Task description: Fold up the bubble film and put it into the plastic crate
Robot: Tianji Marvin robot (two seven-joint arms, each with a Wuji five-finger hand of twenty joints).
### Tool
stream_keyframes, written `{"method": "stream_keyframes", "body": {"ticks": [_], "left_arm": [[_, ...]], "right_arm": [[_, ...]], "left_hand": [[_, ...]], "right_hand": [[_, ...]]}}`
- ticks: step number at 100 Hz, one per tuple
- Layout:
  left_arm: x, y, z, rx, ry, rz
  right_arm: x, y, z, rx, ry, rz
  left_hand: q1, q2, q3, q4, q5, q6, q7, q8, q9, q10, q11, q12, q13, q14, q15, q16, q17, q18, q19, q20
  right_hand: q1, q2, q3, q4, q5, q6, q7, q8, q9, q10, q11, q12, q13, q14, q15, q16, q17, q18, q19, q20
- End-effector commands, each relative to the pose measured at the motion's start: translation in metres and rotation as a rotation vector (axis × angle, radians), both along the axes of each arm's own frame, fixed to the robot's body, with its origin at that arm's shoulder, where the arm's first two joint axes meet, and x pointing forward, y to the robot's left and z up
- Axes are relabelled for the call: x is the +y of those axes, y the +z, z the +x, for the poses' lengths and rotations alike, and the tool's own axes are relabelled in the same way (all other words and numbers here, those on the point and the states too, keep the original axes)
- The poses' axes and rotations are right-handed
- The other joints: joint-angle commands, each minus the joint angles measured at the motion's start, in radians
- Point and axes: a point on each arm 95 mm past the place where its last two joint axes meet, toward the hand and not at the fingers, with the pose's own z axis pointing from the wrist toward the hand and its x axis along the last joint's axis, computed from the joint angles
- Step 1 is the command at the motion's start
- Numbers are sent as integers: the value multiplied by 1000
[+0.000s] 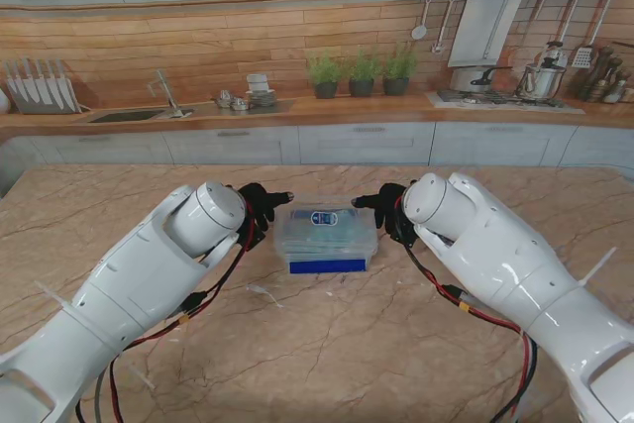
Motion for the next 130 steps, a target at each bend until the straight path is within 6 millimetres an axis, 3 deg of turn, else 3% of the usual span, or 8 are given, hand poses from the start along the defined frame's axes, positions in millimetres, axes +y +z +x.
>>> {"method": "stream_keyframes", "body": {"ticks": [1, 70, 71, 73, 87, 130], "left_arm": [[-4, -2, -3, 9, -12, -2], [7, -19, -15, 3, -36, 73], [7, -19, -15, 3, -37, 74], [7, -19, -15, 3, -38, 76], [8, -22, -18, -5, -55, 97], [9, -29, -22, 15, -116, 167]], "right_arm": [[10, -3, -4, 6, 13, 12], [5, -13, -8, 15, -17, -23], [5, -13, -8, 16, -18, -24], [5, -13, -8, 16, -18, -25], [5, -14, -10, 21, -21, -32], [0, -16, -15, 30, -38, -67]], "left_hand": [[19, -30, 1, 11, 22, -117, 57, 16, -6, -21, 1, -11, -1, -2, -4, -4, -3, -26, 2, -4], [110, -234, 65, 37, -14, -165, 101, 17, 4, -82, 19, -1, 23, -58, -11, -13, 16, -63, -4, -20], [73, -257, 144, 30, -16, -166, 108, 7, 4, -84, 19, -1, 23, -58, -11, -15, 16, -65, -2, -27], [51, -282, 204, 24, -18, -168, 113, 0, 3, -85, 18, -1, 23, -61, -12, -16, 16, -66, -2, -33], [4, -380, 386, -1, -35, -185, 115, 1, -7, -106, 12, -4, 26, -75, -21, -21, 17, -75, -14, -42], [-41, -432, 490, -9, -42, -198, 108, 2, -16, -118, 3, -8, 24, -85, -36, -28, 15, -84, -31, -55]], "right_hand": [[-3, 41, -13, 37, -21, -149, -23, -10, -1, 87, 27, 18, 9, 37, 23, 16, -18, -184, 173, 28], [-4, 40, -12, 37, -58, -161, -36, -28, -19, 87, 19, 16, -10, 39, 14, 17, -36, -187, 161, 29], [-4, 39, -12, 37, -59, -161, -36, -28, -20, 87, 19, 16, -10, 39, 14, 17, -36, -187, 161, 29], [-5, 41, -12, 37, -58, -161, -36, -28, -20, 86, 19, 16, -11, 39, 13, 17, -37, -186, 161, 29], [-5, 40, -12, 37, -61, -160, -35, -31, -24, 86, 17, 15, -16, 39, 10, 16, -40, -186, 158, 29], [-6, 36, -10, 37, -68, -163, -29, -38, -35, 86, 1, 6, -34, 44, -11, 11, -57, -184, 140, 26]]}}
